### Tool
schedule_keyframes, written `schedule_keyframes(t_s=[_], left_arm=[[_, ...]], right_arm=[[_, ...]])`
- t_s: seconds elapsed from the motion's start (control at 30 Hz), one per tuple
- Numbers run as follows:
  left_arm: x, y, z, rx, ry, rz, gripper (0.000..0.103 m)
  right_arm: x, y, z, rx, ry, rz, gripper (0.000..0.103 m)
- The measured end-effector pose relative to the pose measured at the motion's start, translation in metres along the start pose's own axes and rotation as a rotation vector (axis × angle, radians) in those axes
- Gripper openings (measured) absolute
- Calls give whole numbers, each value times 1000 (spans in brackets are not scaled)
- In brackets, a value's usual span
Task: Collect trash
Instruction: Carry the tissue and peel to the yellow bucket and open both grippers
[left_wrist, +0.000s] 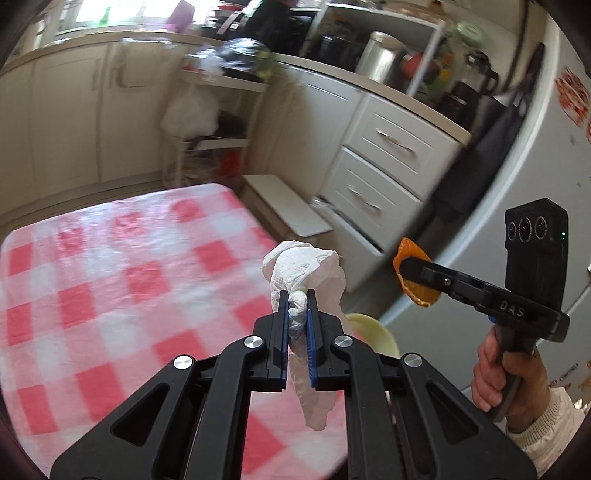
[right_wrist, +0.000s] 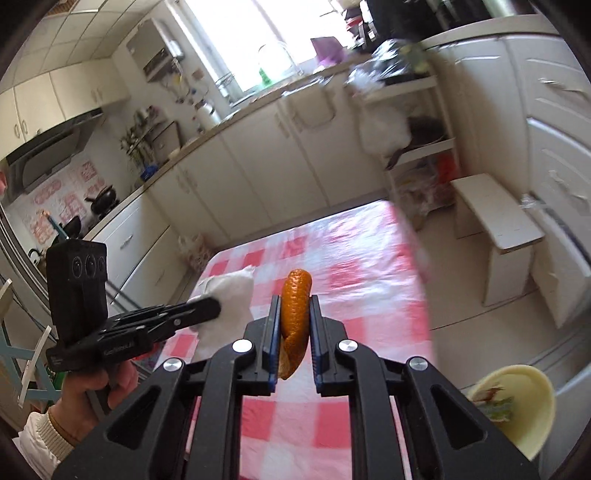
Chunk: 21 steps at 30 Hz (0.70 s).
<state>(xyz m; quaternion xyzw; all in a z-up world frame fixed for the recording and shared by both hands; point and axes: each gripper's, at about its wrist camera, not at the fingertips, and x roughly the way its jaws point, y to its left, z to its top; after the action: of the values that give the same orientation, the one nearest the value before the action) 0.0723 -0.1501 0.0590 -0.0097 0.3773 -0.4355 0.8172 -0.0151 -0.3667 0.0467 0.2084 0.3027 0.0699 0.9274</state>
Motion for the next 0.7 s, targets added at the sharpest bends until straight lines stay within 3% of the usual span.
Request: schedule_keyframes(t_s=[0.3,0.57,0.6,0.67,0.7], left_arm=[[119,-134,-7,233,245,-83,8],[244,-179,-29,313,477,-76,9],[259,-182,-32,318,504,-58,10],[279,-182,-38,319,550,-34,29],[282,-182,-39,319,550,-24,34]], right_arm=[[-52,-112,-70,204,0,-185,15],[-27,-183,-117,358,81,-254,16],[-21,-193,-123,381,101,-267,19],[-15,-208,-132,428,124,-289,32],[-17,-214,-135,444,124,-293,42]])
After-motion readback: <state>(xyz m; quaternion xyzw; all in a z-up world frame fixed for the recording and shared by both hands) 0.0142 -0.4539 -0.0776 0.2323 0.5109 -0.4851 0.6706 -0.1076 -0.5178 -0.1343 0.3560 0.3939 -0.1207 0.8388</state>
